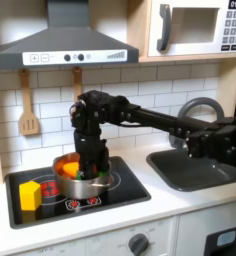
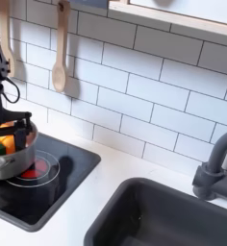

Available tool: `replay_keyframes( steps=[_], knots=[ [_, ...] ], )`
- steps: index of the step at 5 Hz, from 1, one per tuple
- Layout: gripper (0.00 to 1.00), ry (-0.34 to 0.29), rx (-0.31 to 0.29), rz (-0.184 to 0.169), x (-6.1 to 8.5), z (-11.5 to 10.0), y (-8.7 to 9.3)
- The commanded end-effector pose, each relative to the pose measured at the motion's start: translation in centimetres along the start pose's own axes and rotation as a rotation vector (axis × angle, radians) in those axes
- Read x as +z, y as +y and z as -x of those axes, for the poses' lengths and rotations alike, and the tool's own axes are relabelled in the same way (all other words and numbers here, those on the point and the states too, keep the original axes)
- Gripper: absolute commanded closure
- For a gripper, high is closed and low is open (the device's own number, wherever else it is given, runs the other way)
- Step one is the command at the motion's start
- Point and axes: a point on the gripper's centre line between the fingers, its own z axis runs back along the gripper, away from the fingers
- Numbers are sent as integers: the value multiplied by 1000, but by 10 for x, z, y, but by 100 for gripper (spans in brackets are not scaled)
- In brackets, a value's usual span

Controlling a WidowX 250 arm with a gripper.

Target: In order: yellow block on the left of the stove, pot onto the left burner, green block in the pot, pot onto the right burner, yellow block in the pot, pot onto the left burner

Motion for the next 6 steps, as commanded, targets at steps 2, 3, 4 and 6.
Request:
replay_keyframes(
  steps=[2, 3, 4, 6],
  knots=[
    [0, 13, -20, 17, -1, 8, -12],
    [0, 16, -26, 26, -1, 13, -16],
    [0, 36, -51, 35, -4, 23, -26],
    [0, 33, -107, 46, 2, 42, -43]
  ],
)
